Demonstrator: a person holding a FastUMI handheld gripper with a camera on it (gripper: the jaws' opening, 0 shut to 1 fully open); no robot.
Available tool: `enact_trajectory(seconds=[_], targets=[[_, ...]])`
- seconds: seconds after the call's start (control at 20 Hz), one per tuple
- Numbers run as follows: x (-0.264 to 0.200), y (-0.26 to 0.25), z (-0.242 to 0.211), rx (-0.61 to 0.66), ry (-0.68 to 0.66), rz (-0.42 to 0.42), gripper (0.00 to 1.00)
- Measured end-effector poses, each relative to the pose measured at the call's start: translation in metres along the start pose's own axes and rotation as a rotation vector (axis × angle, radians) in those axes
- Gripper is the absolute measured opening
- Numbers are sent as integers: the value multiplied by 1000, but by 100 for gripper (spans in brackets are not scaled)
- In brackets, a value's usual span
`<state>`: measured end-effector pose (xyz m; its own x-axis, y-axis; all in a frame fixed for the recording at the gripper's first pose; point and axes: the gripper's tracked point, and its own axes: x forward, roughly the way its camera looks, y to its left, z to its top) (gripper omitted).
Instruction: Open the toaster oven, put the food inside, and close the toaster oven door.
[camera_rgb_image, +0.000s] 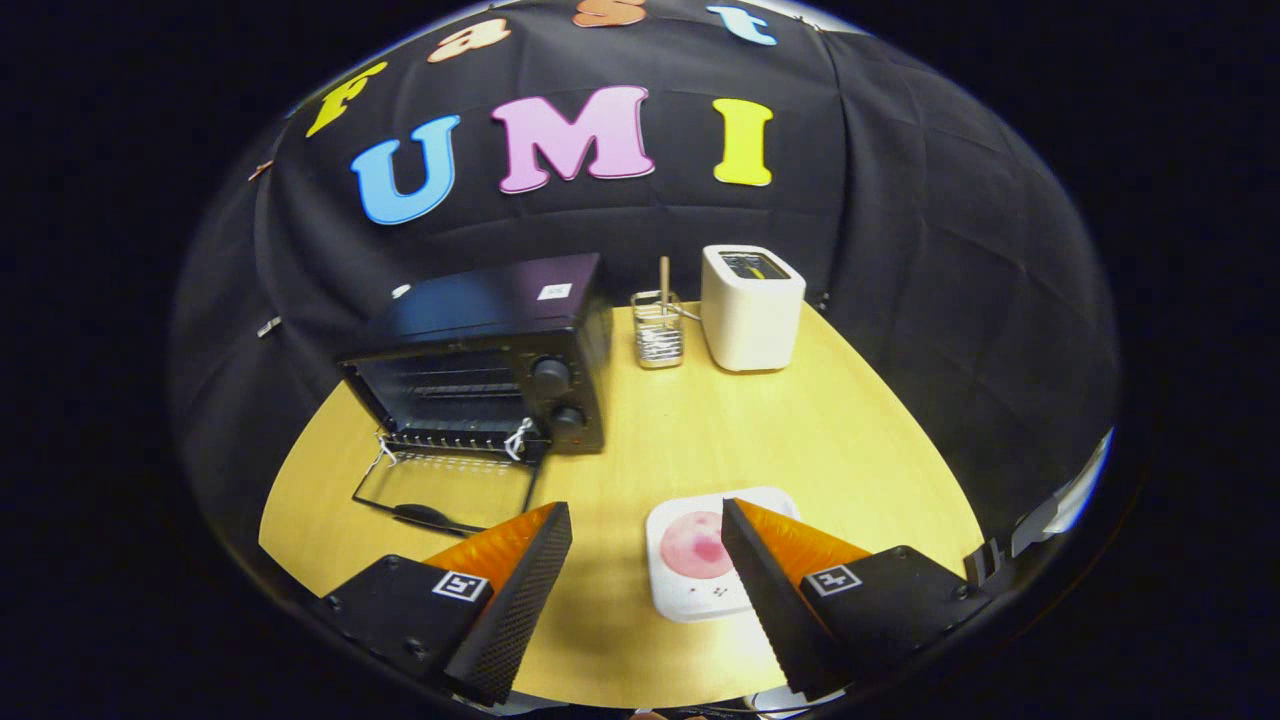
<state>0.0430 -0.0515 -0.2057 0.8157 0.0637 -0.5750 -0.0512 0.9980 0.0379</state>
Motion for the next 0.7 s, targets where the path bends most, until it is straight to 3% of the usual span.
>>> enact_trajectory(seconds=[0.4,0.7], targets=[[29,-95,-13,22,186,3,99],[62,-122,-64,66,365,45,100]])
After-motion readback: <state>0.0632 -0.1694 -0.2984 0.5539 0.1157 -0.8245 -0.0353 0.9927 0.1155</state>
